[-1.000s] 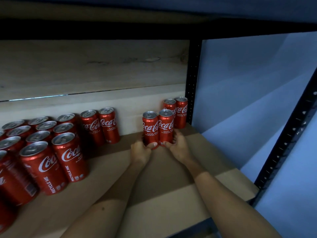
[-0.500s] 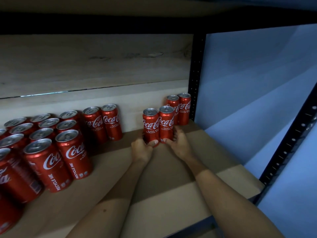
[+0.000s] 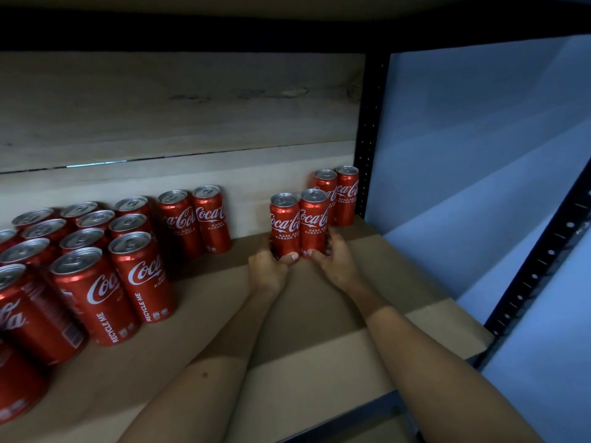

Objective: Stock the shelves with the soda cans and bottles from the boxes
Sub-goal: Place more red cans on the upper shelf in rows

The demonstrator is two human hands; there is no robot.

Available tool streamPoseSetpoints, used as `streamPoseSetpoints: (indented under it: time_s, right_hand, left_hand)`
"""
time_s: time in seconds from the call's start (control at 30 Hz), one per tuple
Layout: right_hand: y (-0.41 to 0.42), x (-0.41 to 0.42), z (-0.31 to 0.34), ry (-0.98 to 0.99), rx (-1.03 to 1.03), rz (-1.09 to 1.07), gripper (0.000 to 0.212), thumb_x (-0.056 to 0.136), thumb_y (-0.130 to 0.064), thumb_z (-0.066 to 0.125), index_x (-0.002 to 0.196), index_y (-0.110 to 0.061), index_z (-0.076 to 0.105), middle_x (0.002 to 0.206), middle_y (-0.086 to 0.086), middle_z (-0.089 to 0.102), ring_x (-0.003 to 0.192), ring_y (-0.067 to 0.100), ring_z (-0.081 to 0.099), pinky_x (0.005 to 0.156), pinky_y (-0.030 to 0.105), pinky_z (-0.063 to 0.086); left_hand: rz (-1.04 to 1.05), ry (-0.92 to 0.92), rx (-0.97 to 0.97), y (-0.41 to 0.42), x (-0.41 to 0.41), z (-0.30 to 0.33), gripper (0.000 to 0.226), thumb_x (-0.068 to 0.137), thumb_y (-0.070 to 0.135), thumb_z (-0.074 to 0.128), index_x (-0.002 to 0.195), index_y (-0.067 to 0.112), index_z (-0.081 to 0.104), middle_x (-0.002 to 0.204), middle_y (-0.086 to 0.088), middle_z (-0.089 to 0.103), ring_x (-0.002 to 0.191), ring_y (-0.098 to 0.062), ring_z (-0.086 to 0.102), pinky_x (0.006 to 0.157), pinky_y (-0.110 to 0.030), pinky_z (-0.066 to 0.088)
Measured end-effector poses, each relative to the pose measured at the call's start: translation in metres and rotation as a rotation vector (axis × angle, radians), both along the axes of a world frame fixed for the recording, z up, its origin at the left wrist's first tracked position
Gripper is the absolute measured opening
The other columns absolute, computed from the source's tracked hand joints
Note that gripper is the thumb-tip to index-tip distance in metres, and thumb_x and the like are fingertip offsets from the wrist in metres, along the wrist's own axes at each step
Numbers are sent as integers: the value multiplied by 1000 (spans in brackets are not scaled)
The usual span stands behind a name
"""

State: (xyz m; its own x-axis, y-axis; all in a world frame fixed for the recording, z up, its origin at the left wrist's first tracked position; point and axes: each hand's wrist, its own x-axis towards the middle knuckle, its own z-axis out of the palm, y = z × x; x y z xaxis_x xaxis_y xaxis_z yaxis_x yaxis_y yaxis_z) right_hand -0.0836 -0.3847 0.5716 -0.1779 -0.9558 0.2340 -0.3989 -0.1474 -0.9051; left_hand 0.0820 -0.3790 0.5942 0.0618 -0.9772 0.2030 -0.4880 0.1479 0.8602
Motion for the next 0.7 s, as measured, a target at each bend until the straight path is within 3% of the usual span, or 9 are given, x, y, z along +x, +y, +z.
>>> streamPoseSetpoints:
  time_s: [0.17,0.33,0.57,0.7]
  right_hand:
    - [8,2,9,56,-24,-30,76,79,-30,75,145,-26,38,136,4,57,119,22,59,103,50,47]
    - [11,2,11,63,-47,-34,72,83,-20,75,146,-19,39,135,7,57,117,22,59,103,46,47]
    - [20,3,14,22,-22,-15,71,84,-15,76,145,-13,40,133,7,59,114,18,61,99,32,48]
    - [25,3,15,25,-16,-11,68,85,-13,74,144,-12,39,125,-1,58,106,10,59,84,11,45]
  left_hand:
    - [1,0,16,-1,0,-1,62,77,37,79,128,8,59,123,-13,66,115,-30,60,98,-34,47]
    - [-5,23,8,3,1,1,59,80,33,78,130,8,59,126,-13,65,116,-28,60,92,-23,40]
    - [-17,18,-9,8,3,2,59,77,33,80,127,7,61,121,-13,67,110,-27,64,95,-29,47]
    - [-25,-9,-10,11,7,0,58,74,38,81,123,10,64,117,-10,70,105,-25,66,93,-35,52]
